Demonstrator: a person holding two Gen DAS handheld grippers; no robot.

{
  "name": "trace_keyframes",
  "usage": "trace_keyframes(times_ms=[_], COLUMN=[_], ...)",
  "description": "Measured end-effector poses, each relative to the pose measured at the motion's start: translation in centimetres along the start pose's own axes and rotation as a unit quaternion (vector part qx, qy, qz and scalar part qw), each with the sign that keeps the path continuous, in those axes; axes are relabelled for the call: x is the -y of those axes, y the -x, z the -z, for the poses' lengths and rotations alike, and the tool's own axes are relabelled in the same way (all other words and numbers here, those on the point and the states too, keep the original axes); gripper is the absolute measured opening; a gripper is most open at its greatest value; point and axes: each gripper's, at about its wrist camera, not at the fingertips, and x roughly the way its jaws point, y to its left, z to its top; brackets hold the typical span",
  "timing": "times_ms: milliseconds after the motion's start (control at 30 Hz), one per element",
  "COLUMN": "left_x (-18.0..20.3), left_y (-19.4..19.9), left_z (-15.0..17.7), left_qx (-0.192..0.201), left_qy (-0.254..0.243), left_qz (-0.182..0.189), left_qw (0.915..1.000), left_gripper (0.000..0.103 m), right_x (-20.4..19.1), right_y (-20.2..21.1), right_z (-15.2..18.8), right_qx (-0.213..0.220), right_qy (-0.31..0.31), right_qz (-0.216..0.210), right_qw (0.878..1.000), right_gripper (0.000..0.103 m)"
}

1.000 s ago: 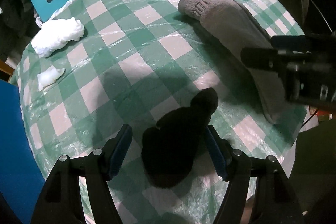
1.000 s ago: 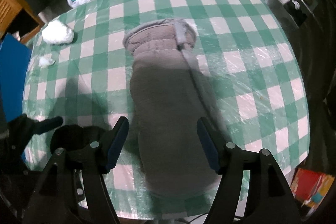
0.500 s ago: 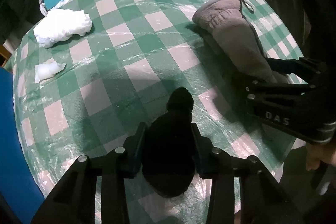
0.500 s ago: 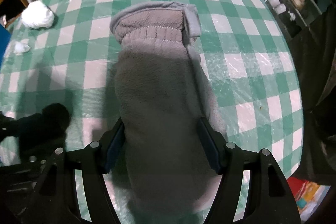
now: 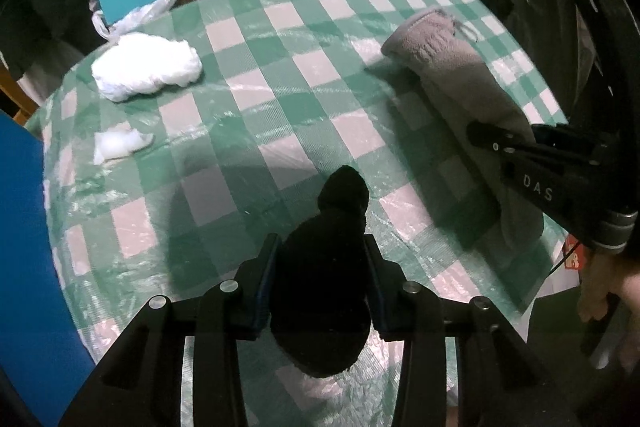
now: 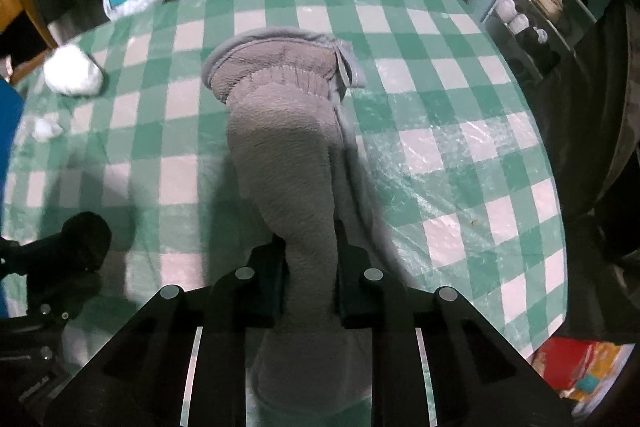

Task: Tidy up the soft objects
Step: 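Lift the grey mitten with the right tool and carry it over the box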

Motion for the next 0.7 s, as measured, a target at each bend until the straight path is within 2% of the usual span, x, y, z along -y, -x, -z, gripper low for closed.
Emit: trace_keyframes(times_ms=[233,700], left_x=[-0.8,-2.3], left_y=[2.7,7.5], left_z=[-0.2,0.4], left_qx=[0.031,0.076], left_qy=[0.013,0.034], left_qz=[-0.004,-0.022], left_qw=[0.9994,0.9963], left_gripper=[0.040,0.040], right_x=[-0.2,-1.7], right_y=[2.3,7.1], right_z=[-0.5,-1.0], right_qx=[0.017,0.058], right_qy=[-0.016,-0.007], right_qz=[-0.048,-0.091], right_qw=[0.999,0.994], right_gripper=[0.016,0.016])
